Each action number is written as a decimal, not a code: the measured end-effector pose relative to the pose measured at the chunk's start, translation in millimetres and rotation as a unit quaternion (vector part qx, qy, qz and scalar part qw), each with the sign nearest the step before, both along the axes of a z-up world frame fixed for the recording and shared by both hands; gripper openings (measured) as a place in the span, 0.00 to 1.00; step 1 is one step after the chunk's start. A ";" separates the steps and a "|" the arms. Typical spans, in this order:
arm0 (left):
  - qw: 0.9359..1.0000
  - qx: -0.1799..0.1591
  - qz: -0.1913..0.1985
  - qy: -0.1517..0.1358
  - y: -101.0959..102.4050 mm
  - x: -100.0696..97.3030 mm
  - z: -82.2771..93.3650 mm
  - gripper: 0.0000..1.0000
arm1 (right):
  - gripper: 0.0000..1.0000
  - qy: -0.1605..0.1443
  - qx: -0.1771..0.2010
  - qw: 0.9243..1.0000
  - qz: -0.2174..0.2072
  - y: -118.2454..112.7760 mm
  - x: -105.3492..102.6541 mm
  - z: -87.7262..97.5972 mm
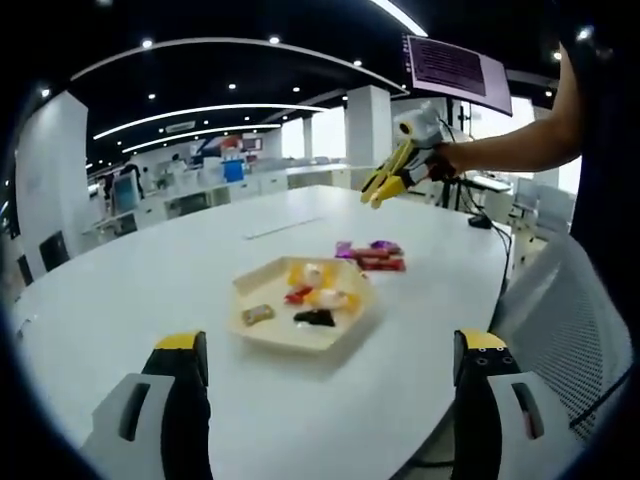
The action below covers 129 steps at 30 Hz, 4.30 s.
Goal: Place the target food into the container with the food tongs after gripping and lifting it, then release it inside without dropping or visibly crushing the food.
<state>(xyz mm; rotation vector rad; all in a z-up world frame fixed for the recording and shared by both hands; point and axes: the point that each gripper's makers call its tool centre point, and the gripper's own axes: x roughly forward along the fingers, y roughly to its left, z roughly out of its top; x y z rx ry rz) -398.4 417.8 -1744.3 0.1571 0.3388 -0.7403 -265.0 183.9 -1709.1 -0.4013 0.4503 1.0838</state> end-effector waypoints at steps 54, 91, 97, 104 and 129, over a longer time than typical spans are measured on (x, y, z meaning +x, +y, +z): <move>1.000 0.007 0.003 0.008 0.9 0.6 -3.9 0.99 | 0.29 0.071 -0.047 0.995 -0.059 -17.7 -4.0 -103.3; 1.000 0.013 -0.002 0.012 -0.2 -0.2 -6.9 0.99 | 0.22 0.080 -0.103 0.988 -0.079 -21.9 -8.1 -124.7; 1.000 0.014 -0.003 0.013 -0.6 -0.2 -6.9 0.98 | 0.22 0.078 -0.093 0.990 -0.074 -22.4 -4.8 -110.4; 1.000 0.010 -0.003 0.011 -1.1 -0.3 -5.4 0.99 | 0.22 0.079 -0.103 0.990 -0.056 -21.0 -6.1 -101.3; 1.000 -0.003 -0.001 0.005 -1.6 0.1 -0.2 0.99 | 0.23 0.057 -0.124 0.990 -0.036 -24.1 2.8 -74.1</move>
